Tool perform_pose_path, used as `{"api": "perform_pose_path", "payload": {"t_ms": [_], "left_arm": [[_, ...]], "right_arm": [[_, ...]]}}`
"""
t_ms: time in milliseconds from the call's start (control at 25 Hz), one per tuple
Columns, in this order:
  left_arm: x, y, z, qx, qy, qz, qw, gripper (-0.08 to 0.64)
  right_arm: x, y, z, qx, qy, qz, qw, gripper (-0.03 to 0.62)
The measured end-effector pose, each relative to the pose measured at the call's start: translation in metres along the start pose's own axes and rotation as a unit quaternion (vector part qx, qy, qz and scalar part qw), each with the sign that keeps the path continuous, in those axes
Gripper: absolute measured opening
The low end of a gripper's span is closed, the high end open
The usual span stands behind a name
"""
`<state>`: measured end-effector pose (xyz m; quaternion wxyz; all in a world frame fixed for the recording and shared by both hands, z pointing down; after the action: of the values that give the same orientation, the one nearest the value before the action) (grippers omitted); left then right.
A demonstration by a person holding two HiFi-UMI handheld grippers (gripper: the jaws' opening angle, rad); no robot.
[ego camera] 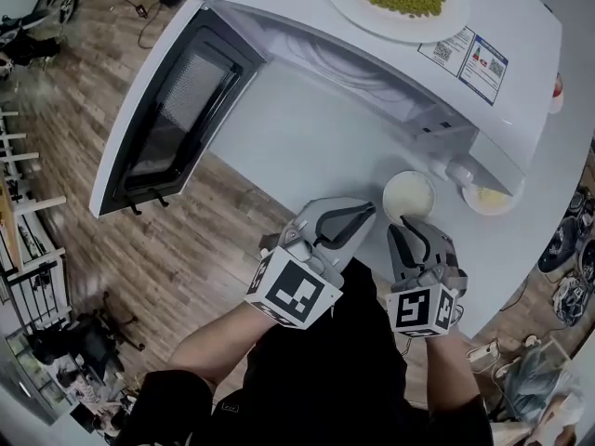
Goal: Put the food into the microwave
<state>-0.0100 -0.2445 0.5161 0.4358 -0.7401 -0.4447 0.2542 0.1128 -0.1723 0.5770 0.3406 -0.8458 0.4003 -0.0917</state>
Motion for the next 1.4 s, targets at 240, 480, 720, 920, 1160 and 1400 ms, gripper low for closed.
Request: {"api": "perform_pose_path", "payload": {"t_ms": [240, 480, 720, 920, 1160, 1400], "left_arm": [[0.0, -0.009, -0.006, -0.015, 0.0, -0.001, 0.9999, 0.021], [-0.003, -0.011, -0.005, -0.021, 0.001, -0.003, 0.9998, 0.021], [-0.011, -0.004, 0.001, -0.017, 0.008, -0.001, 0.9998, 0.021], [-0.015, 0.003, 0.013, -0.01, 0.013, 0.0, 0.9999, 0.021], [-0.028, 0.014, 0.032, -0.003, 0.035, 0.002, 0.9994, 0.021], [-0.041, 0.029, 0.051, 0.006, 0.061, -0.006, 0.9981, 0.021]], "right_arm": [[-0.006, -0.007, -0.016, -0.03, -0.021, 0.061, 0.997, 0.15], [-0.013, -0.013, -0.028, -0.098, -0.082, 0.181, 0.975, 0.161], [-0.011, -0.016, -0.036, -0.107, -0.12, 0.222, 0.962, 0.147], [-0.009, -0.013, -0.038, -0.132, -0.128, 0.238, 0.954, 0.138], [-0.006, -0.007, -0.038, -0.131, -0.14, 0.252, 0.949, 0.12], [-0.001, 0.02, -0.029, -0.106, -0.161, 0.272, 0.943, 0.117]]}}
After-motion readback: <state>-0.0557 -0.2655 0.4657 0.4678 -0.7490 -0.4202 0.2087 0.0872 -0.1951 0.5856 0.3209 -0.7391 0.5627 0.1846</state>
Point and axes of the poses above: the fingertips, and each gripper's own axes: z backward along the fingers, x to its right, y out of its top, the point moved 8 cm from there along z, backward along the fingers, and after that the axes turned 10 degrees about y, right-handed, at the moved point
